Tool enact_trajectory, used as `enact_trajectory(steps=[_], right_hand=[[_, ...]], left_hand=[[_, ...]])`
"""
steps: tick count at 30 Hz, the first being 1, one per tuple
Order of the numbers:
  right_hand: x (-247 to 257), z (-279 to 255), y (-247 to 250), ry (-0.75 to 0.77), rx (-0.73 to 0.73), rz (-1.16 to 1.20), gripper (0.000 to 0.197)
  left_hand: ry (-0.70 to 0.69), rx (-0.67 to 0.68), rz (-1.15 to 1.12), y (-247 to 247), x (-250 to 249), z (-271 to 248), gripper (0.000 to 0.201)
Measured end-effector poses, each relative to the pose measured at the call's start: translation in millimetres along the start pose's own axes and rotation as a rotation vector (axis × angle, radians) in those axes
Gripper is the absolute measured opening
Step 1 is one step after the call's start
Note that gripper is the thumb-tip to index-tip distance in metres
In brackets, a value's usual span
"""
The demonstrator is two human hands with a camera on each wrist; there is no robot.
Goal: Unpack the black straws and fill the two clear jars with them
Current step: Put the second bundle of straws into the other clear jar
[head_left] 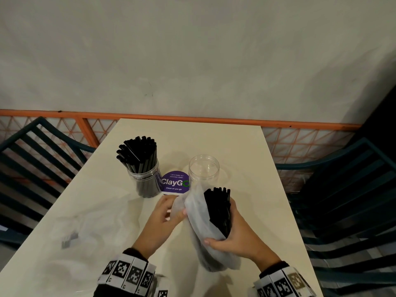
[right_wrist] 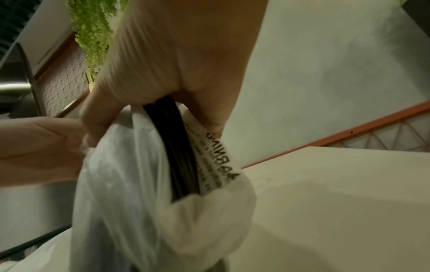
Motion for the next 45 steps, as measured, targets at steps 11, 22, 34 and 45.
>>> enact_trajectory(steps=[11,22,34,45], right_hand=[[-9.0,4.7,1.7,-0.097,0.044,-0.068,0.086],[-9.9,4.4,-1.5,-0.067,0.047,-0.068,0.081],[-23.8,-0.9,-3.6,-0.158,0.146,-0.141,0.073],[-21.5,4.2,18.2,-0.185,0.144,-0.101,0.066]], left_hand=[[-0.045,0.104,-0.176,-9.4,-14.2,0.9,0.023],[-0.026,0.057,-0.247,-1.1,-16.2,6.6,0.017],[0.043,0.134,-0.470,-11.0,-9.7,0.0,0.034],[-0.039,0.360,-0.207,5.5,-8.2,-10.5,0.058]])
Point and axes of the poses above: each hand's wrist, its own z-axis towards the middle knuckle, its own y-axis out of the back of the hand, x = y × z, the point moved 3 cm from there along z, towards the middle knuckle, and after that the axes turned 14 degrees about z, right-handed, at the moved point
